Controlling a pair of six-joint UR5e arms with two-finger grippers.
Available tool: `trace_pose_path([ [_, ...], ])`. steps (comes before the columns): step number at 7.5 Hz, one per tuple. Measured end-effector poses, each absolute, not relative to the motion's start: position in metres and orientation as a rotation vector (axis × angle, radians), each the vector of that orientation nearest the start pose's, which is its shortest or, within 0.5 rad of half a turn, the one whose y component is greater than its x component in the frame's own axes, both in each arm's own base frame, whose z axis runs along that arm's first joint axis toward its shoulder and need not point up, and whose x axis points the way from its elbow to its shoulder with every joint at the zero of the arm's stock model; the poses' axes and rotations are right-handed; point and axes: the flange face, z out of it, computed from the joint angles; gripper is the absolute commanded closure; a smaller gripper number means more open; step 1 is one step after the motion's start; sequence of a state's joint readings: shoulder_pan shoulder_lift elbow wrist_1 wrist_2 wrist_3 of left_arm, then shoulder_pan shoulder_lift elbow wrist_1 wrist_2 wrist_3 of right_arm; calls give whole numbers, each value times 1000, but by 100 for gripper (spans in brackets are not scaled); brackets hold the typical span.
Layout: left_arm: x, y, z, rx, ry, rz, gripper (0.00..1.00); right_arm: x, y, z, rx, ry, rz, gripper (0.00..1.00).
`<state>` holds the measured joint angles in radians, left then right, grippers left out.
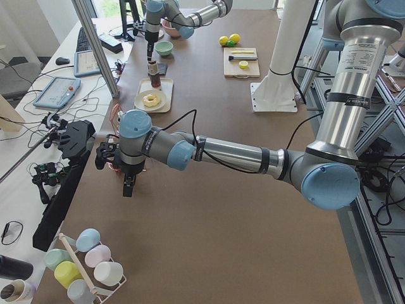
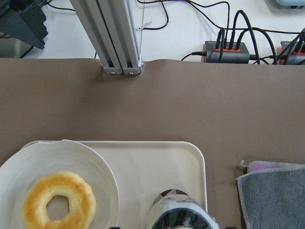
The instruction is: Place tea on tray
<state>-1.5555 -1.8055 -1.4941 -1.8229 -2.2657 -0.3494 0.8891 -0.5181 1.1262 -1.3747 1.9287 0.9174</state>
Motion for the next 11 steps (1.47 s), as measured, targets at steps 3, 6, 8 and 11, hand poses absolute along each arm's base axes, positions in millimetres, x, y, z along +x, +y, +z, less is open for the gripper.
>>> trace_pose_path([
  [3, -60, -609, 548, 257, 744, -173, 2, -378, -713, 144, 284, -897, 116, 0],
  [6, -59, -607, 550, 255, 745, -173, 2, -248, -699, 233, 199, -915, 144, 0],
  [8, -61, -609, 546, 262, 746, -175, 2, -136, -649, 335, 224, -830, 57, 0],
  [11, -62, -609, 544, 266, 746, -174, 2, -17, -604, 439, 179, -638, -40, 0],
])
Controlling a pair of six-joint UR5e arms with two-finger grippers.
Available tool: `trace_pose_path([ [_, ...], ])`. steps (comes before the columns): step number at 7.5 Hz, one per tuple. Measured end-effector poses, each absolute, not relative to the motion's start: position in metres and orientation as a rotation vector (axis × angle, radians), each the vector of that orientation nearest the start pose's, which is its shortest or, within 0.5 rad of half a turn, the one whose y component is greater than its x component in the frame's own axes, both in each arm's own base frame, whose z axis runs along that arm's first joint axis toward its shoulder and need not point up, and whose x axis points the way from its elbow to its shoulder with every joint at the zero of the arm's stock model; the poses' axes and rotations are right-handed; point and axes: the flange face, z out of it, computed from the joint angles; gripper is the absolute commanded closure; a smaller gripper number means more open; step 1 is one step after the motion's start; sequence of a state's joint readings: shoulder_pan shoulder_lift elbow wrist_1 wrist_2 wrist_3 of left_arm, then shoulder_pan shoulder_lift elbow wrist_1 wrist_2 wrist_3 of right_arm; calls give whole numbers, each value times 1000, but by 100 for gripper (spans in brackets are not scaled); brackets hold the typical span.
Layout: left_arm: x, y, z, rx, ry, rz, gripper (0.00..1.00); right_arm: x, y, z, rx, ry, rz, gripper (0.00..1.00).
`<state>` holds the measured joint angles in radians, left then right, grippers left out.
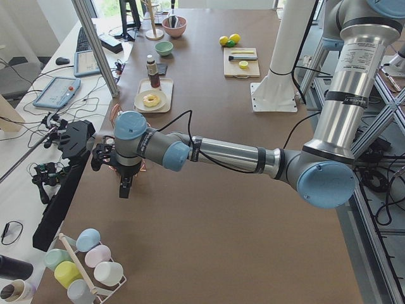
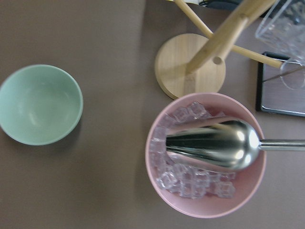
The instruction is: Place tea on tray
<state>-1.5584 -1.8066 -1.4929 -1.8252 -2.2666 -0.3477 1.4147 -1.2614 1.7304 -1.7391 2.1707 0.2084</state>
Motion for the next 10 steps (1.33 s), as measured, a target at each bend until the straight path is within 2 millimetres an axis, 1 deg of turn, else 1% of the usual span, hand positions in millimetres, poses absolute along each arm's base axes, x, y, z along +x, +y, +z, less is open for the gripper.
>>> trace_pose_path([
  [1, -62, -610, 544, 266, 746, -174, 2, 0, -590, 475, 154, -561, -84, 0],
  [2, -62, -609, 546, 259, 747, -178, 2, 17, -575, 512, 123, -524, -137, 0],
  [3, -61, -609, 549, 249, 748, -180, 2, 29, -560, 544, 79, -545, -149, 0],
  [4, -60, -608, 554, 238, 749, -182, 2, 36, -543, 574, 30, -590, -141, 0],
  [5, -59, -608, 558, 230, 749, -183, 2, 39, -526, 599, -14, -621, -127, 0],
  [6, -58, -607, 562, 222, 749, -184, 2, 40, -514, 614, -42, -635, -115, 0],
  [7, -58, -604, 566, 213, 748, -187, 2, 41, -508, 623, -60, -640, -108, 0],
  [8, -58, -596, 577, 194, 751, -193, 2, 41, -505, 628, -71, -645, -101, 0],
  [10, -56, -570, 604, 138, 792, -204, 2, 39, -504, 629, -77, -673, -92, 0],
])
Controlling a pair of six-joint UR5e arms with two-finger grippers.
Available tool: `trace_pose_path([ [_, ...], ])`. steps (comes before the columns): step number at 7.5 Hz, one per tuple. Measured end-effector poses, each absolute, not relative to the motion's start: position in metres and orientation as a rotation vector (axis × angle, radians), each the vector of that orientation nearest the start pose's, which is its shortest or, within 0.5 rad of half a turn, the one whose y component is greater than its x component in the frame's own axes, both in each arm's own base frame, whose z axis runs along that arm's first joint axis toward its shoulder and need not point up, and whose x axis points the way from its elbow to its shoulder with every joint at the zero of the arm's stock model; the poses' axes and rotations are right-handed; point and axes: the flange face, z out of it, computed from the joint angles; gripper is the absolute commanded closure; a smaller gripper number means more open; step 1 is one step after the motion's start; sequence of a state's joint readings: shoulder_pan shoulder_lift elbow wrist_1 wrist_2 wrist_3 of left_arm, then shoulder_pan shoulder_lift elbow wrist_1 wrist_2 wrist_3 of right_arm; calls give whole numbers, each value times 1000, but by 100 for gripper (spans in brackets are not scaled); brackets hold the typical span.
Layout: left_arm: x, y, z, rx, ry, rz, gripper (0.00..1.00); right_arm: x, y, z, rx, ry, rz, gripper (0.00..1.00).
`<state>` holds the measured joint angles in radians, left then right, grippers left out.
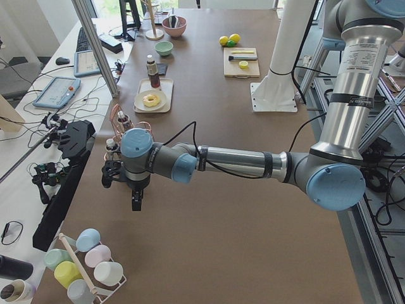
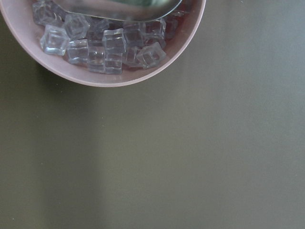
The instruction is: Place tea on tray
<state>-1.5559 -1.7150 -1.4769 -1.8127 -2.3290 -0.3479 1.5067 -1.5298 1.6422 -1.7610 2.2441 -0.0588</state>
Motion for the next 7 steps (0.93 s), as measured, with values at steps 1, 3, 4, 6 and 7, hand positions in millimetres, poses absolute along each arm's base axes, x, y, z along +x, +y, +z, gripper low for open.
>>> trace_pose_path([
  [1, -58, -556, 619, 114, 801, -207, 2, 40, -505, 627, -74, -680, -89, 0],
  [3, -81, -531, 645, 132, 790, -148, 2, 44, -507, 624, -62, -684, -82, 0],
  [4, -88, -523, 652, 134, 784, -132, 2, 48, -506, 624, -57, -684, -74, 0],
  [6, -93, -522, 653, 121, 781, -128, 2, 59, -503, 628, -57, -685, -48, 0],
  [7, -94, -522, 653, 117, 780, -128, 2, 62, -501, 630, -58, -686, -40, 0],
])
